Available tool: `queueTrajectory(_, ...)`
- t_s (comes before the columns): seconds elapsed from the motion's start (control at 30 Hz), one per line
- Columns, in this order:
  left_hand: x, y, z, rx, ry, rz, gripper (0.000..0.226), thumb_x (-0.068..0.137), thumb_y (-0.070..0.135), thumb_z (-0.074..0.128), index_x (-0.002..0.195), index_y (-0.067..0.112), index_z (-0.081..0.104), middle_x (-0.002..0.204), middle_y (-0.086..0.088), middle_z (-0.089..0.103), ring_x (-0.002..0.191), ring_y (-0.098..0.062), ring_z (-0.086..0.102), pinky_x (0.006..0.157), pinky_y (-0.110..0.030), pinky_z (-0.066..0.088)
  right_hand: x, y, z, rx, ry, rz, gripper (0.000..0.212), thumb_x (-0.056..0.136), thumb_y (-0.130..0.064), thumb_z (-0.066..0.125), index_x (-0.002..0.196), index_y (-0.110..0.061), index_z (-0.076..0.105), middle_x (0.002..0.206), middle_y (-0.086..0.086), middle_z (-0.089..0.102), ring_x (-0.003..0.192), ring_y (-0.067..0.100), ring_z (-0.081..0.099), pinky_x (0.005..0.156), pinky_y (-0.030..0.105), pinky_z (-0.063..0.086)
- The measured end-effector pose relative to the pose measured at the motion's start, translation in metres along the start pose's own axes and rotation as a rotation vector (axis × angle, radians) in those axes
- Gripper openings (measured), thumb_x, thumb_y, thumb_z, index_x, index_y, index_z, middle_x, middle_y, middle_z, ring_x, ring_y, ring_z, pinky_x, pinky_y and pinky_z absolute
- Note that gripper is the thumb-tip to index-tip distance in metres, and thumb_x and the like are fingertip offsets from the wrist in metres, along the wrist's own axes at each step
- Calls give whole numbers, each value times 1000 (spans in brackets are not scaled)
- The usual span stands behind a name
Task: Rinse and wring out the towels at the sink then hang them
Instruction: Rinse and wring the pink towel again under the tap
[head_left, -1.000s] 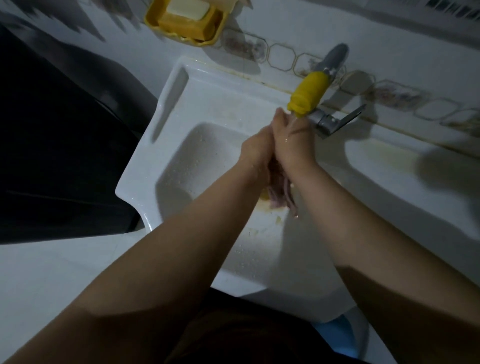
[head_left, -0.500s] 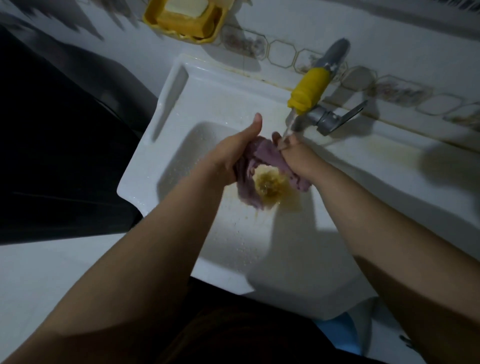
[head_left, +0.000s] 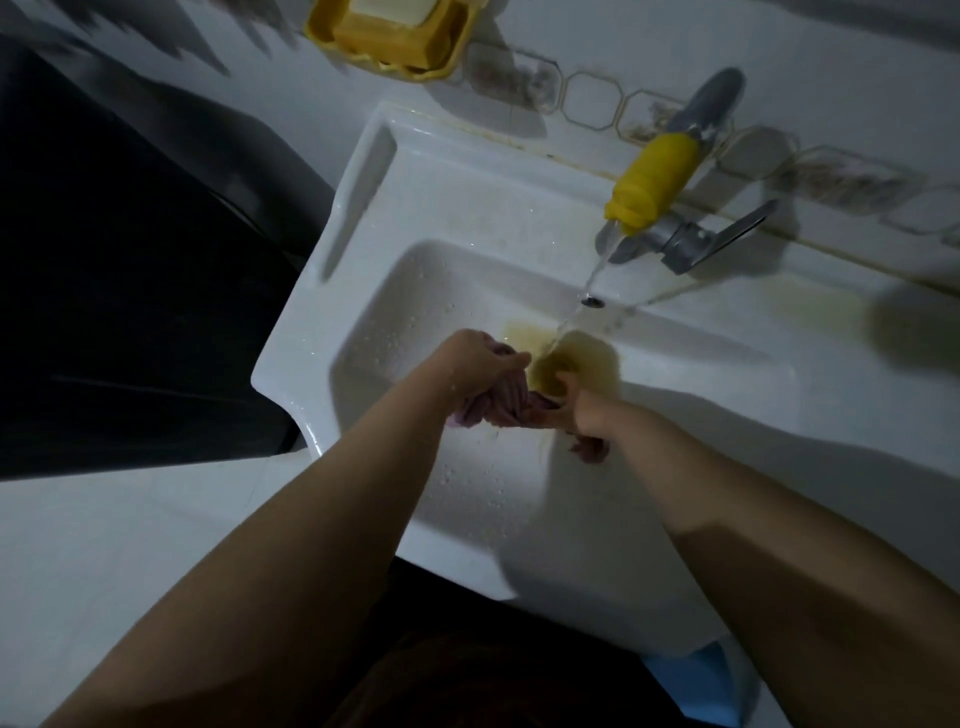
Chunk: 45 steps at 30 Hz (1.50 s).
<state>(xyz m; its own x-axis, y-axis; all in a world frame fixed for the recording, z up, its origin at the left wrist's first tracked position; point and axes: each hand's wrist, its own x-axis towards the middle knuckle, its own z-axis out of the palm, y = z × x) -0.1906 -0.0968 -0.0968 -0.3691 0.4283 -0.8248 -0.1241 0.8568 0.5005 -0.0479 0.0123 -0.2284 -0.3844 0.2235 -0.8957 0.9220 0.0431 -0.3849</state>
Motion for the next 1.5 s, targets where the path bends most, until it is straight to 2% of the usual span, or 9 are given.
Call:
queueTrajectory(0.17,13,-22,13,6,134,45,30,88,32,68,94,3,62,83,-17,67,72,-31,64,65,-37,52,4,-11,1,-78,-15,91,119,54,-74,71,149,-31,12,118,15,54,80,26,62,54,28,51)
queueTrajectory(0.33,20,-32,6,-166,193,90,14,88,18,68,83,6,61,66,-4,64,64,-18,64,60,-29,51,-8,-28,-4,-78,46,57,54,94,-27,55,140,-6,34,80,10,52,58,21,53,43,26,46)
queueTrajectory(0.5,29,-33,-5,-467,126,6,34,86,-2,53,60,18,61,76,-20,61,73,-28,62,59,-33,48,-40,-35,-37,492,-117,-227,23,91,-8,56,113,-3,62,35,1,30,27,11,26,37,14,20)
queueTrajectory(0.7,29,-17,-5,-847,35,80,18,96,9,41,82,6,51,74,-13,50,61,-19,48,53,-29,35,-86,-64,-54,843,-208,-503,26,83,-39,61,85,-18,74,46,8,33,33,12,29,50,23,18)
queueTrajectory(0.87,19,0,1,-809,-101,109,24,99,28,48,94,5,50,68,-13,59,58,-21,56,52,-28,44,-108,-93,-55,963,113,-426,34,96,-30,53,68,-11,58,42,3,52,31,12,47,35,14,35)
queueTrajectory(1.1,4,47,29,-922,100,7,34,104,24,30,72,14,38,69,-6,40,60,-14,40,47,-18,40,-126,-110,-33,519,266,-550,39,92,-23,48,54,-14,39,40,-3,41,34,14,35,37,16,28)
queueTrajectory(1.23,-15,61,47,-983,4,8,36,97,34,49,119,5,52,94,-31,60,52,-20,53,48,-28,51,-123,-119,-38,239,720,-411,45,94,-43,48,59,-14,52,52,-4,55,56,18,57,60,26,43)
queueTrajectory(1.33,-22,69,62,-990,46,53,43,94,34,54,132,12,51,68,-16,60,46,-19,55,52,-29,54,-109,-119,-59,333,721,-322,47,95,-43,46,57,-15,46,57,-2,51,62,23,55,68,28,42)
queueTrajectory(1.5,-6,77,43,-495,226,126,40,95,26,51,131,8,47,130,-15,51,125,-29,47,103,-37,39,-124,-122,-35,226,805,-349,45,94,-44,41,72,-10,61,76,11,63,77,27,59,71,34,46)
